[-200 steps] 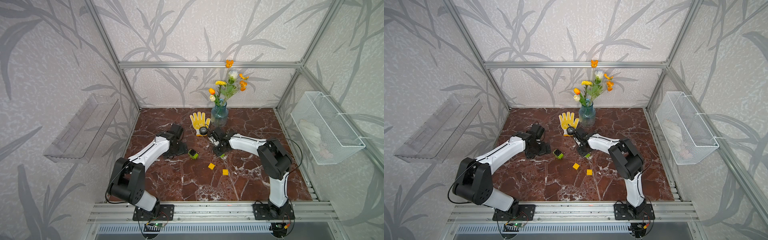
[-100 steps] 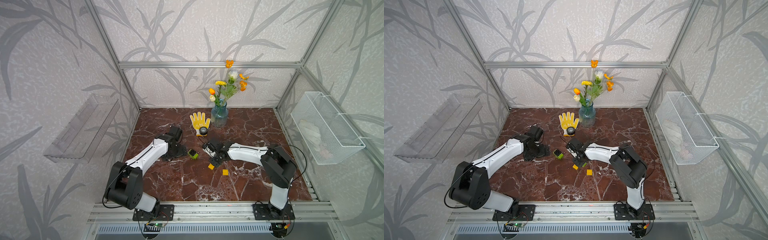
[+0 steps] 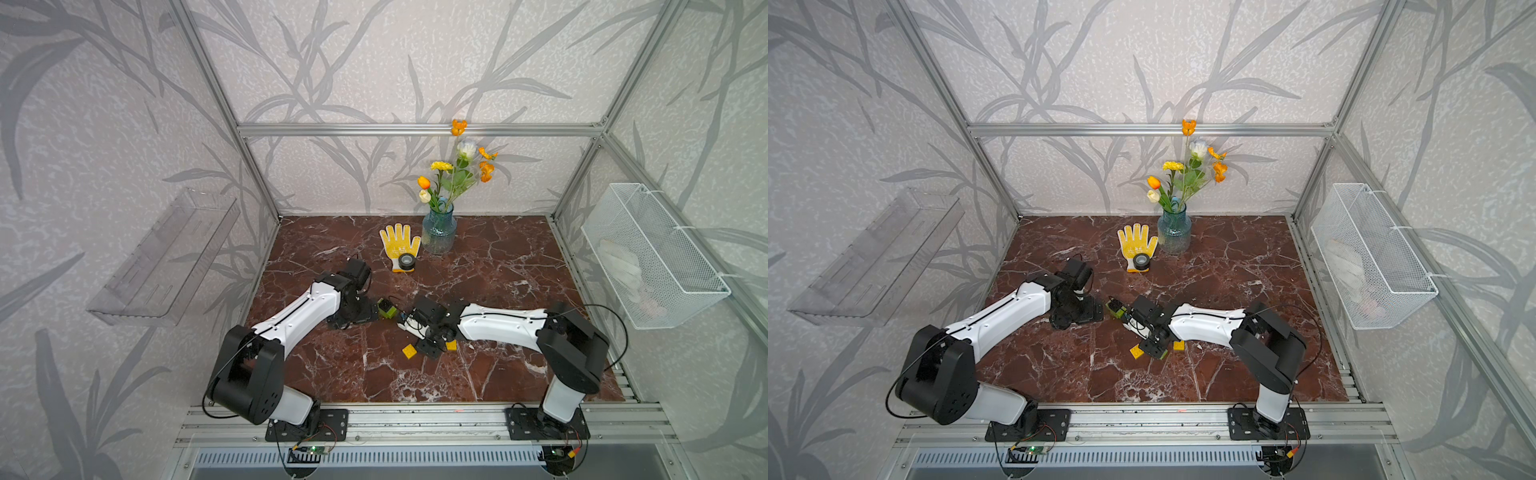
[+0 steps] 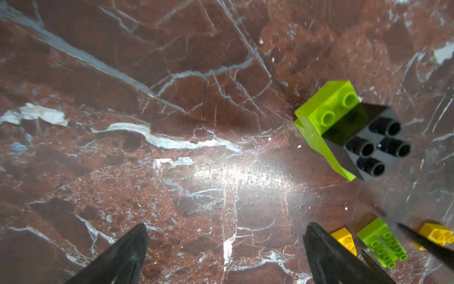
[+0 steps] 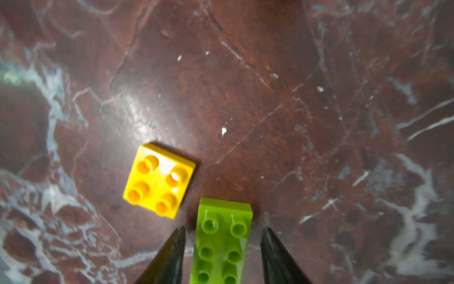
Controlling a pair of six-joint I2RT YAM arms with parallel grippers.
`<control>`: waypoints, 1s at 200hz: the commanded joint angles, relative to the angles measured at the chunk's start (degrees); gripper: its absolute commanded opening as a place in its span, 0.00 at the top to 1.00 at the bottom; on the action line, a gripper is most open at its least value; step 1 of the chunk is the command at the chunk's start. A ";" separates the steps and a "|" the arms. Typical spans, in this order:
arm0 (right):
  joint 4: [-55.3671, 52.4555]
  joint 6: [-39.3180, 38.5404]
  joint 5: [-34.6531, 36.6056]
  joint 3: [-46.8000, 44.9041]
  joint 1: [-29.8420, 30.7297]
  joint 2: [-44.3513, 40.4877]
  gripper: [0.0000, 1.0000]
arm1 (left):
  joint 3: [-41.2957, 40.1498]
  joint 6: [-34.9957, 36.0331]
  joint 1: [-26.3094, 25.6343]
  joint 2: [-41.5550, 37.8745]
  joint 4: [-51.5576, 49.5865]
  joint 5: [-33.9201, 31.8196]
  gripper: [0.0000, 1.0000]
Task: Assemble a carrot with lego
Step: Move the lego brick at the center of the board, then pick up the lego brick from the center of the board.
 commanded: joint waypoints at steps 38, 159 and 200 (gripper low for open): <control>-4.76 18.27 9.68 -1.30 -1.09 -11.40 0.22 | -0.85 -1.07 -6.04 0.25 -0.82 2.39 0.00; -6.85 48.81 10.10 -6.32 -4.89 -8.75 0.40 | 6.66 -0.42 -12.49 8.47 -1.41 -2.29 0.01; -5.44 50.18 7.49 -6.71 -5.28 -4.98 0.42 | 7.36 -1.10 -15.15 10.79 -0.57 -2.62 0.03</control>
